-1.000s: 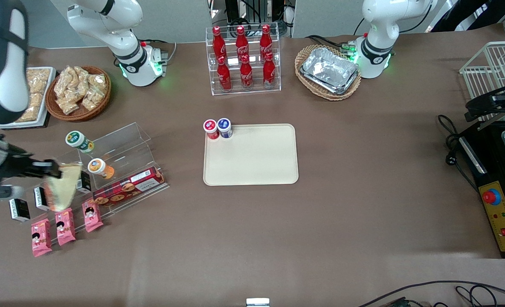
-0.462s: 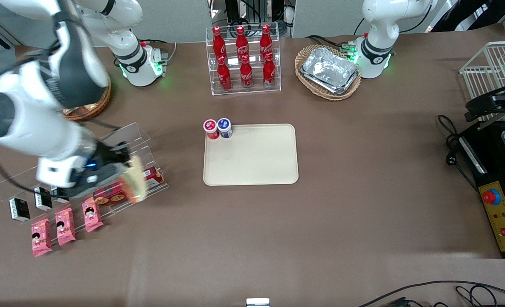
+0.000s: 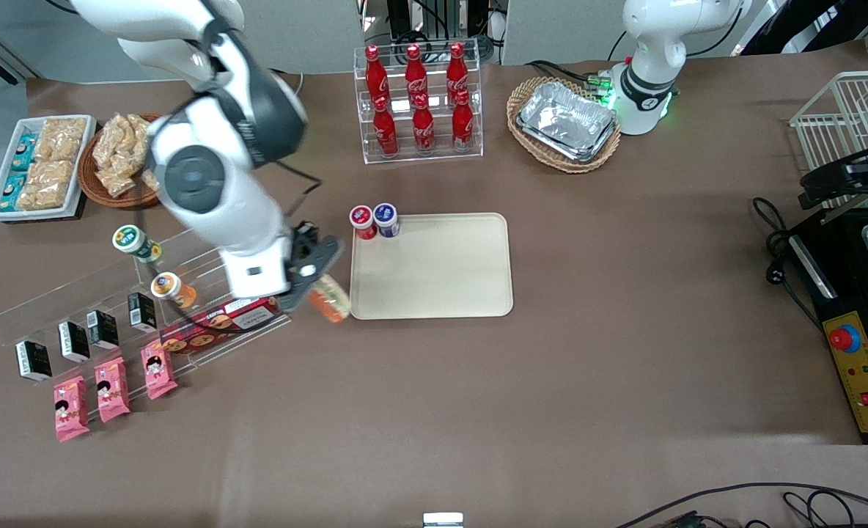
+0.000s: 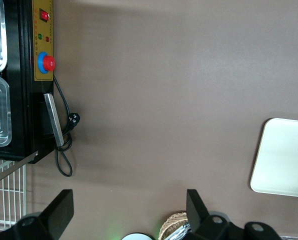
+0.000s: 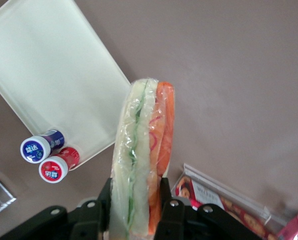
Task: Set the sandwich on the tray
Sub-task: 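Carry the held sandwich over the cream tray, then lower the sandwich onto the tray and open the right gripper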
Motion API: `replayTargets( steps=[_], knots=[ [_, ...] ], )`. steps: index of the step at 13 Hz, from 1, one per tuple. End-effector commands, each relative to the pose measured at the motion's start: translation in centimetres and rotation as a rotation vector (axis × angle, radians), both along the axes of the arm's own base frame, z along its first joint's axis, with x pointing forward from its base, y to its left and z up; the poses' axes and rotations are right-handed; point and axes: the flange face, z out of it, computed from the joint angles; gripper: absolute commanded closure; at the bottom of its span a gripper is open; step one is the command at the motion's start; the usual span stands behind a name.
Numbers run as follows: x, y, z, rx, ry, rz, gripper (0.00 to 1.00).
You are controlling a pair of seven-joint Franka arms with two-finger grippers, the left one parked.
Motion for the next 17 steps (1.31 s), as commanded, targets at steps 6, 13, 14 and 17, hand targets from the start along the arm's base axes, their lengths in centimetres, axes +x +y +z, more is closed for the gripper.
replayTargets(
  steps=[6,13,14,17],
  knots=[
    [-2.5,11.0,-7.0,-0.029,-0.068,0.415,0.6],
    [-6.7,18.8,-16.3,-0.017,-0.08,0.555,0.53],
    [-6.9,19.0,-17.1,-0.033,-0.077,0.568,0.53],
    [-6.9,19.0,-18.3,-0.08,-0.089,0.608,0.53]
  ],
)
